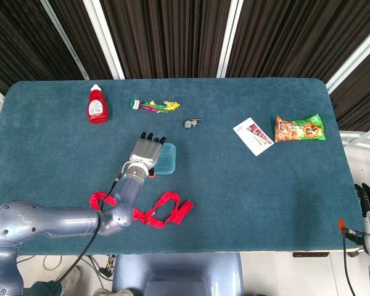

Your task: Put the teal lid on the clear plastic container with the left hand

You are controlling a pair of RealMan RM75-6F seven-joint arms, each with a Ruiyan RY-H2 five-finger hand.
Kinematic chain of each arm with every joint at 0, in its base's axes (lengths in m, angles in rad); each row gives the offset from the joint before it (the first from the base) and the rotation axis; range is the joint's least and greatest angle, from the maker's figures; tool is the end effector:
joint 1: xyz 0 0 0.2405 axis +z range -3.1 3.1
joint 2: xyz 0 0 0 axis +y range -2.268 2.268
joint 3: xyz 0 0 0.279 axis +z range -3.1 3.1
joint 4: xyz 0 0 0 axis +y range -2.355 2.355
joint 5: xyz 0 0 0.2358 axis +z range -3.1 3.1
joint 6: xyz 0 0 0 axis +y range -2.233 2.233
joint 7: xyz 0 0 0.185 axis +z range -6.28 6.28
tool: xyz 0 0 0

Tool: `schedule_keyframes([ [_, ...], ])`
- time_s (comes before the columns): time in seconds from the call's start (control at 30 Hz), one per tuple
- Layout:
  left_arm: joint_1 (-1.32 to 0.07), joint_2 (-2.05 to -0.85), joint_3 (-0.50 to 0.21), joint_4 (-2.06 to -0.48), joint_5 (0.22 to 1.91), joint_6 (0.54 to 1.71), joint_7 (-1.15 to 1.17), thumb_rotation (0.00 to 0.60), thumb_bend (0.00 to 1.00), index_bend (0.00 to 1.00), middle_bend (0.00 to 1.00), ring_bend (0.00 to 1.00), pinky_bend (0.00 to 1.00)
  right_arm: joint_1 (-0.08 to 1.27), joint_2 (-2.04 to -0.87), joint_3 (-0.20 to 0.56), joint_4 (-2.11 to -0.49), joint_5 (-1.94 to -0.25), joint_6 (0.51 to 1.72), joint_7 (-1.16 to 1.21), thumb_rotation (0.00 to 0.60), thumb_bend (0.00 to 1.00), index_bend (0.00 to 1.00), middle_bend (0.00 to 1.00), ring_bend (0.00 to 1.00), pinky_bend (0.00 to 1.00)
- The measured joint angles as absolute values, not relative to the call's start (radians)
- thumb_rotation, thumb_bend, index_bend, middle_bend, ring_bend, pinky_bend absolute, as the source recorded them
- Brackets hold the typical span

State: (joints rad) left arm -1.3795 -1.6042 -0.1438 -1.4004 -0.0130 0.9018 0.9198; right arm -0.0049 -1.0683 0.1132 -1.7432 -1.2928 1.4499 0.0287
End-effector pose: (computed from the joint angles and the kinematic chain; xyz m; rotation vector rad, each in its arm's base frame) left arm -0.0462 0.4704 -0.0932 -1.8944 -0.9661 -0.4166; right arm -0.3664 -0.2034 0.1660 1.1088 -1.0987 0.8439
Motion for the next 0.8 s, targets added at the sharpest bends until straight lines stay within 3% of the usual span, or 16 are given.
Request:
schedule_keyframes([
  [0.8, -1.357, -1.617, -0.156, -1.386, 0.001, 0.908, 0.945, 0.600, 0.18, 0.07, 0.38, 0.03, 0.00, -0.006, -1.071, 0.118, -1.749, -1.277, 1.451, 0.017, 0.600, 0.39, 0.06, 0.04, 0.02, 0.00],
])
